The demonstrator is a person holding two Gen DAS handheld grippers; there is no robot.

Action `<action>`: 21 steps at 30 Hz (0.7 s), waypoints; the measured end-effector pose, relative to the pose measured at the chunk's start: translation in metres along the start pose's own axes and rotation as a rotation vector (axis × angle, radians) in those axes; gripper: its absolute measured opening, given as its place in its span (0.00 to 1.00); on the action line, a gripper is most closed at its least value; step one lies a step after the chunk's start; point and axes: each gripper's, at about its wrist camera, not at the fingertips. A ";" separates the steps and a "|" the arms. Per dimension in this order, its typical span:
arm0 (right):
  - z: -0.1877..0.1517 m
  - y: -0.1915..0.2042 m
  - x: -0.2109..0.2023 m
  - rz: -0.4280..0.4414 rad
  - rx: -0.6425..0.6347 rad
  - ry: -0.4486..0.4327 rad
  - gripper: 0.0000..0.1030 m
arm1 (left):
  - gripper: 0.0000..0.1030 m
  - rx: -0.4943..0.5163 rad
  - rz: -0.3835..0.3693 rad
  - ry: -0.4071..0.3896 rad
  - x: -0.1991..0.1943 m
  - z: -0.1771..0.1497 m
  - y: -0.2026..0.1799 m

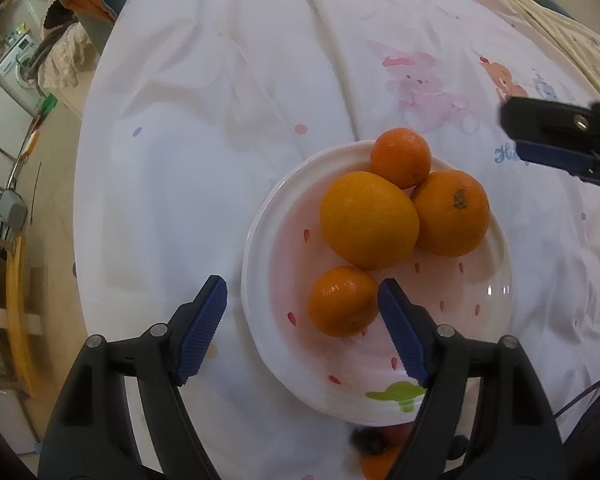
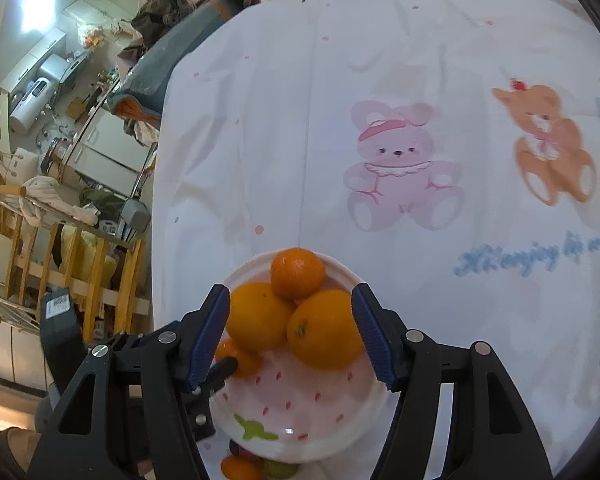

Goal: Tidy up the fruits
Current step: 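Raise both open grippers away from the plate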

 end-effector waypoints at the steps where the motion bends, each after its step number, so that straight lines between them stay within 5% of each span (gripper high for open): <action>1: -0.004 0.001 -0.005 -0.001 0.003 -0.006 0.64 | 0.73 0.000 -0.002 -0.006 -0.004 -0.002 0.001; 21: -0.094 0.024 -0.093 -0.081 -0.009 -0.122 0.66 | 0.73 -0.024 -0.027 -0.184 -0.082 -0.031 0.022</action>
Point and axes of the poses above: each gripper's, at about its wrist camera, not at the fingertips, and x roughly the way its jaws point, y to its left, z to its top, and after that the axes turned 7 degrees about z, right-handed
